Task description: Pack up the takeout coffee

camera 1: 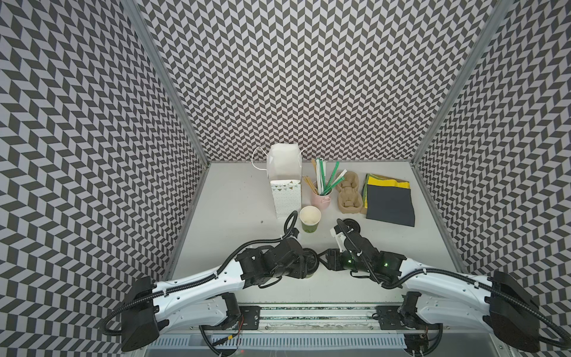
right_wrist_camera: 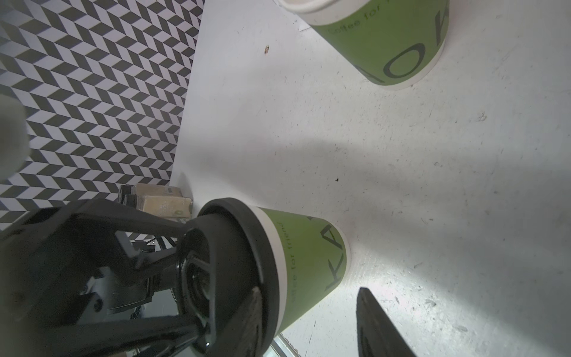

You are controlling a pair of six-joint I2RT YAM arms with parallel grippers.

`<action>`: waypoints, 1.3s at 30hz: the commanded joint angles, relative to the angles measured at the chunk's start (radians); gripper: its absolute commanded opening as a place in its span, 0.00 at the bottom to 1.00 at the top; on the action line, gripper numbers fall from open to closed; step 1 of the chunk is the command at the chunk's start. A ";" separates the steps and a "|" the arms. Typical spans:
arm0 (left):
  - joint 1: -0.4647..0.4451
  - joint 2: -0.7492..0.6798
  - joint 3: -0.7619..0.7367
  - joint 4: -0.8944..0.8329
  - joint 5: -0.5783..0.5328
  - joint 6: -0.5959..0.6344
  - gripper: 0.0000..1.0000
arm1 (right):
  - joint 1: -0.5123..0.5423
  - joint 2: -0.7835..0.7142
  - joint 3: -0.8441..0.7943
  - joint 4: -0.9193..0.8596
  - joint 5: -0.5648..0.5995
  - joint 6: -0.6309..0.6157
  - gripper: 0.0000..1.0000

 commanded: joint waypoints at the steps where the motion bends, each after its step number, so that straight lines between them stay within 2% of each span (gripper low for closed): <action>1: -0.007 0.011 -0.044 -0.094 0.004 -0.011 0.65 | -0.008 0.016 0.018 -0.100 0.012 -0.017 0.47; 6: 0.014 -0.042 0.026 -0.133 -0.049 0.002 0.67 | -0.008 -0.027 0.120 -0.159 0.047 -0.088 0.48; 10: 0.052 -0.056 0.040 -0.120 -0.015 0.027 0.67 | -0.008 -0.017 0.164 -0.194 0.074 -0.115 0.49; 17: 0.110 -0.127 0.090 -0.136 -0.024 0.047 0.68 | -0.002 0.040 0.288 -0.296 0.030 -0.226 0.47; 20: 0.143 -0.172 0.105 -0.092 0.019 0.067 0.69 | 0.015 0.055 0.347 -0.330 0.048 -0.267 0.42; 24: 0.151 -0.185 0.109 -0.089 0.010 0.061 0.69 | 0.046 0.090 0.406 -0.351 0.046 -0.296 0.23; 30: 0.190 -0.213 -0.001 -0.060 0.040 0.013 0.69 | 0.146 0.169 0.454 -0.350 0.058 -0.319 0.06; 39: 0.277 -0.219 -0.083 0.018 0.096 -0.004 0.69 | 0.154 0.227 0.442 -0.301 0.048 -0.332 0.00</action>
